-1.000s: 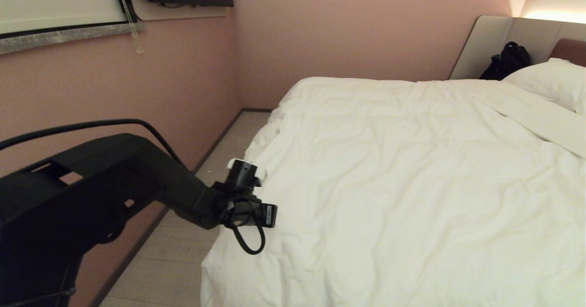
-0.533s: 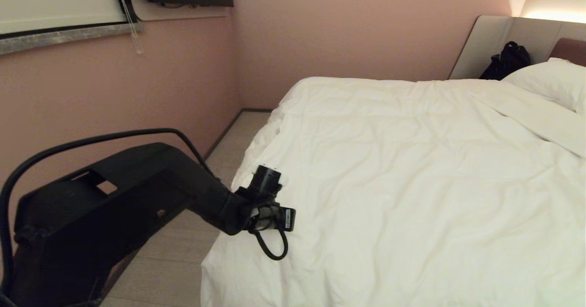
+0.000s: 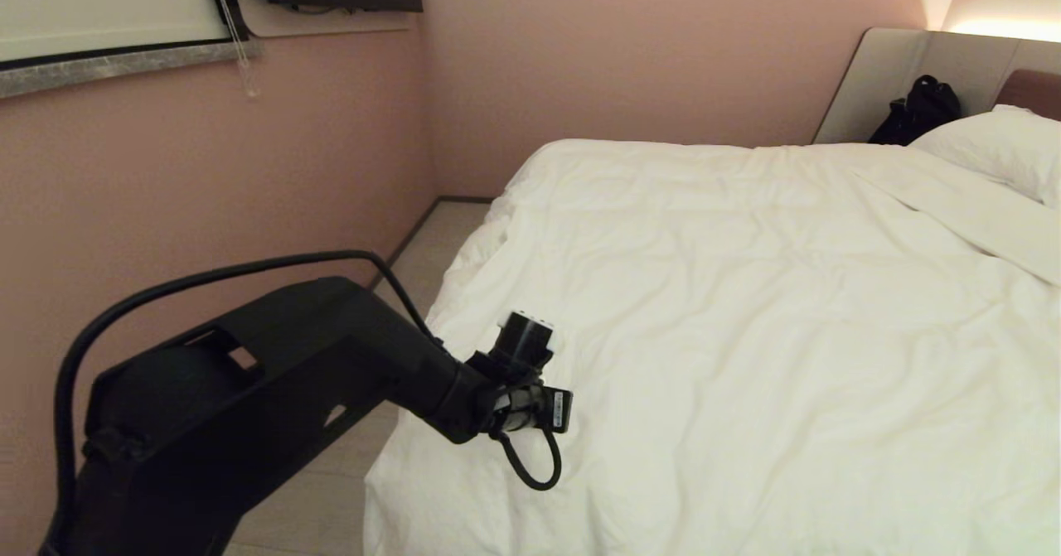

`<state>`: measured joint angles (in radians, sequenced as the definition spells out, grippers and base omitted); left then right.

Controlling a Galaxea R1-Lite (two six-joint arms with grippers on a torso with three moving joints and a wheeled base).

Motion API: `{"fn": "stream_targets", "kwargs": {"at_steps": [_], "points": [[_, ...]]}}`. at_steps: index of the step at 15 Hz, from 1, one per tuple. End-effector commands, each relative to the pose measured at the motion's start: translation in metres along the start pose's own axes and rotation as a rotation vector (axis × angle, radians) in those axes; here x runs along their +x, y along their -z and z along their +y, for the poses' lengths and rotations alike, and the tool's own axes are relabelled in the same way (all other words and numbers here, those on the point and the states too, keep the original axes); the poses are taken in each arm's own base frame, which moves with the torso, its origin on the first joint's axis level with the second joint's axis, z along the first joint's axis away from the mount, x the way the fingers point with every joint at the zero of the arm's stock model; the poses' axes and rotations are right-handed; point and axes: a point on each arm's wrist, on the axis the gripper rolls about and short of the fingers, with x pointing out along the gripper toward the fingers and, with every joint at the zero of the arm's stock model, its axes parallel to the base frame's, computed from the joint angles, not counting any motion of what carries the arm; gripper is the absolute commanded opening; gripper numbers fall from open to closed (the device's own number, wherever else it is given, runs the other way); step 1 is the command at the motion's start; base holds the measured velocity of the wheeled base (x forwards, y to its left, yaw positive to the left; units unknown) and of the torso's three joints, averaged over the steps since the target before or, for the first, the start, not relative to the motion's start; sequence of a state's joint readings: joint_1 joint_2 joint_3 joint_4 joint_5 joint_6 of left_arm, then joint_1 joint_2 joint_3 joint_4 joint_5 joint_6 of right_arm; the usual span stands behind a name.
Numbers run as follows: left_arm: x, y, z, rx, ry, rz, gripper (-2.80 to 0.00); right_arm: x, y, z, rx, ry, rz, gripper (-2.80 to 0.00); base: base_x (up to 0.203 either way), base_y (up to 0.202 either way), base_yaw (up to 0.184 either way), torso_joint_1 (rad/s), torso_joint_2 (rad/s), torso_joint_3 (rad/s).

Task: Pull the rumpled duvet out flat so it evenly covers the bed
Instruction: Flatten the corners of the folded blanket

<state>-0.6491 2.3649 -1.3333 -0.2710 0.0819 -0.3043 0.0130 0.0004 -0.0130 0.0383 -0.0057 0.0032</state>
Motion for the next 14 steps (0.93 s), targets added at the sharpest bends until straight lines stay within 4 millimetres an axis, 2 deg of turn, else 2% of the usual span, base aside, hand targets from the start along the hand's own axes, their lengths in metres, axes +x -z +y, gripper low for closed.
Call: {"fn": "stream_targets", "kwargs": {"at_steps": [1,3,7,10,14], "points": [[0.012,0.008,0.0,0.005,-0.01,0.034,-2.8,0.0,0.0,0.0,0.0,0.001,-0.001,-2.8,0.0,0.0,0.0,0.0,0.0,0.0],[0.016,0.008,0.007,-0.004,-0.05,0.093,-2.8,0.0,0.0,0.0,0.0,0.0,0.0,-2.8,0.0,0.0,0.0,0.0,0.0,0.0],[0.027,0.002,0.058,-0.091,-0.216,0.143,-2.8,0.0,0.0,0.0,0.0,0.0,0.0,-2.8,0.0,0.0,0.0,0.0,0.0,0.0],[0.021,-0.004,0.098,-0.144,-0.378,0.155,-2.8,0.0,0.0,0.0,0.0,0.0,0.0,-2.8,0.0,0.0,0.0,0.0,0.0,0.0],[0.012,-0.008,0.147,-0.227,-0.465,0.164,-2.8,0.0,0.0,0.0,0.0,0.0,-0.001,-2.8,0.0,0.0,0.0,0.0,0.0,0.0]]}}
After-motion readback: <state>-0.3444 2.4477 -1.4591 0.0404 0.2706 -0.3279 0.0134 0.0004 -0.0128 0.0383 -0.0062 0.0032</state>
